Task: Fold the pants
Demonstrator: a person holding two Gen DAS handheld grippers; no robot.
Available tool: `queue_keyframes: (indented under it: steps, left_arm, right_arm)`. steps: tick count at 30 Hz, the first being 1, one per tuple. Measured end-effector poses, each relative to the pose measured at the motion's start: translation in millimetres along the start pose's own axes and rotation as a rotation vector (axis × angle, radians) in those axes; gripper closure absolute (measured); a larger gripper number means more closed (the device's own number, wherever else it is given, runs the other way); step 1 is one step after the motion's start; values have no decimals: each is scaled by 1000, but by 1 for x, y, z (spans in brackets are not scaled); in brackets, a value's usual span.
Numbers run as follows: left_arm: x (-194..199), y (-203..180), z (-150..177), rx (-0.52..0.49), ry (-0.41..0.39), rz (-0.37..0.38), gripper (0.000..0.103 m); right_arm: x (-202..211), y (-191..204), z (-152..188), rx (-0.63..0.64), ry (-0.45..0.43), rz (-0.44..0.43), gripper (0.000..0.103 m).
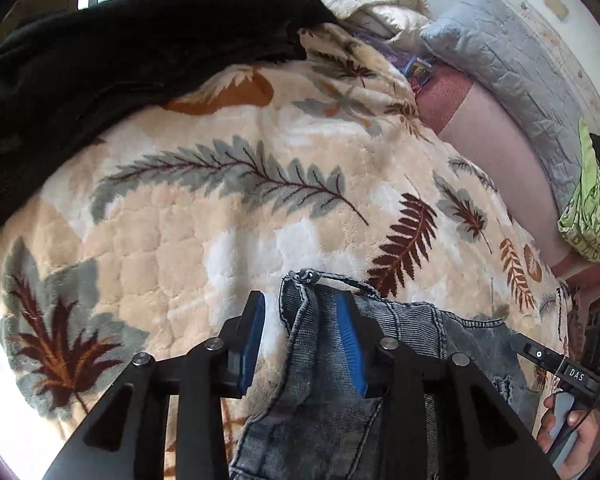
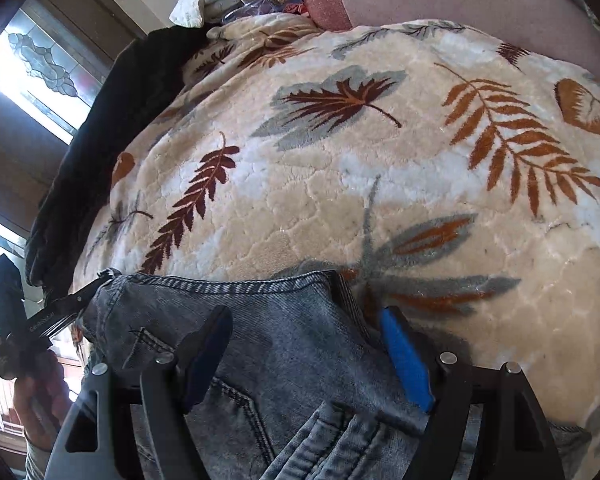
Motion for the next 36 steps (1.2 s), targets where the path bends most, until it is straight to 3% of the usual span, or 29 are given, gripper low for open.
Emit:
queue_keyframes:
  steps: [3, 5, 6, 7, 9, 10, 12, 16, 18, 19, 21, 22, 24, 27, 31, 34, 36]
  left_arm:
    - [34, -20, 12, -39, -43, 85, 65]
    - [37, -41, 27, -92, -15, 134, 65]
    - [30, -50, 34, -112, 19, 150, 64]
    - [16, -54, 41, -130, 47, 123, 64]
    - [-27, -51, 59, -221, 129, -54, 65]
    - [-40, -52, 66, -287, 133, -107, 64]
    - [-25, -62, 69, -361, 63, -166, 64]
    - [12, -80, 64, -360, -4, -91, 64]
    - [20, -83, 67, -366, -15, -65, 63]
    - [16, -82, 71, -371, 7, -71, 60]
    - [-11, -72, 85, -402, 89, -165, 60]
    - [-22, -70, 91, -428, 103, -184, 60]
    - [-13, -72, 92, -466, 51, -185, 58]
    - [16, -73, 85, -417, 8, -111, 58]
    - [45, -59, 89, -347, -48, -68, 47]
    - [58, -38, 98, -218, -32, -20, 47]
    - [66, -23, 103, -103, -11, 40, 47]
  right_arm:
    - [10, 26, 5, 30, -24, -70, 24]
    - [3, 41, 10, 54, -7, -90, 24]
    - [-7, 45, 15, 79, 23, -55, 24]
    - [-21, 45, 21, 114, 68, 19, 24]
    - [-48, 42, 33, 173, 134, 127, 23]
    - [-48, 47, 34, 224, 116, 164, 21]
    - [-39, 57, 34, 257, 124, 219, 22]
    - [-1, 78, 41, 280, 34, 184, 22]
    - [2, 88, 53, 309, 32, 183, 22]
    - [-5, 90, 61, 334, 53, 198, 22]
    - [-27, 85, 78, 382, 120, 251, 22]
    - [-29, 83, 80, 382, 102, 249, 20]
    - [-24, 79, 78, 349, 98, 235, 20]
    - [6, 81, 75, 317, 21, 228, 19]
    - [36, 93, 92, 329, -29, 205, 19]
    - [22, 105, 111, 387, 12, 217, 19]
    - [-9, 103, 125, 434, 119, 247, 19]
Point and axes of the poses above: each gripper's, at about its wrist camera, not at the fingertips, and x roughly against the way its jaws point, y to its left, z to its underside, the point moved 6 cm from there along -x, roughly the way its jaws point, and after that the axes turned 7 degrees about x, right-handed, at the moved point
